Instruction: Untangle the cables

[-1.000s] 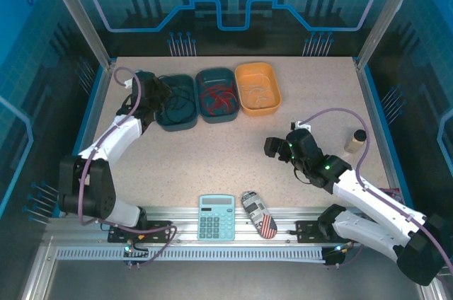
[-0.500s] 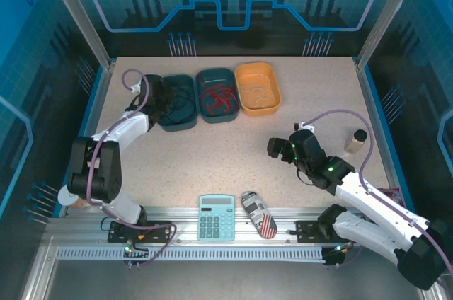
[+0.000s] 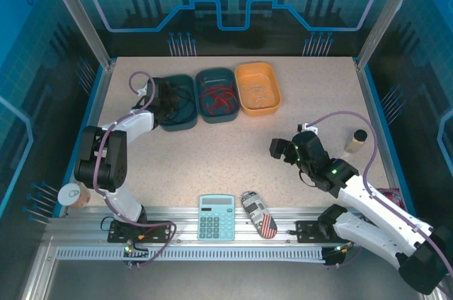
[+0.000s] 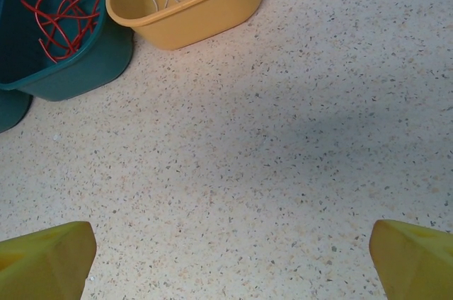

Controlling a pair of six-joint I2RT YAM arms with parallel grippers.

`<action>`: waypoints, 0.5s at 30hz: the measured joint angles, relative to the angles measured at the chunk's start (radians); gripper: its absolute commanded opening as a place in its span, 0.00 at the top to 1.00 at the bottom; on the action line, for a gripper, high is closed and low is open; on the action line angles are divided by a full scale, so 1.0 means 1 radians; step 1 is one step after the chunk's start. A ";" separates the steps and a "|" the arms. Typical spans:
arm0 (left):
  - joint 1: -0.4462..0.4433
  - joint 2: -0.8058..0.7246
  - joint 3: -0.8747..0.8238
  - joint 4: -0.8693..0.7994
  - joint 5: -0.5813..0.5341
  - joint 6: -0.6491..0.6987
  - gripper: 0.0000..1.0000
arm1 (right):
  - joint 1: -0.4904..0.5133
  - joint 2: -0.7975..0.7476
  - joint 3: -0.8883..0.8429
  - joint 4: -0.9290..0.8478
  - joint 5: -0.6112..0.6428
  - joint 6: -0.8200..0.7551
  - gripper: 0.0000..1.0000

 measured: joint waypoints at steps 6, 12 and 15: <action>0.000 0.000 0.019 0.000 -0.001 0.015 0.66 | -0.004 -0.006 0.000 -0.016 0.000 0.000 0.00; 0.000 0.012 0.077 -0.023 0.000 0.055 0.47 | -0.004 -0.033 0.000 -0.025 0.003 0.003 0.00; 0.000 0.026 0.113 -0.051 0.000 0.077 0.43 | -0.004 -0.042 -0.001 -0.025 0.003 0.003 0.00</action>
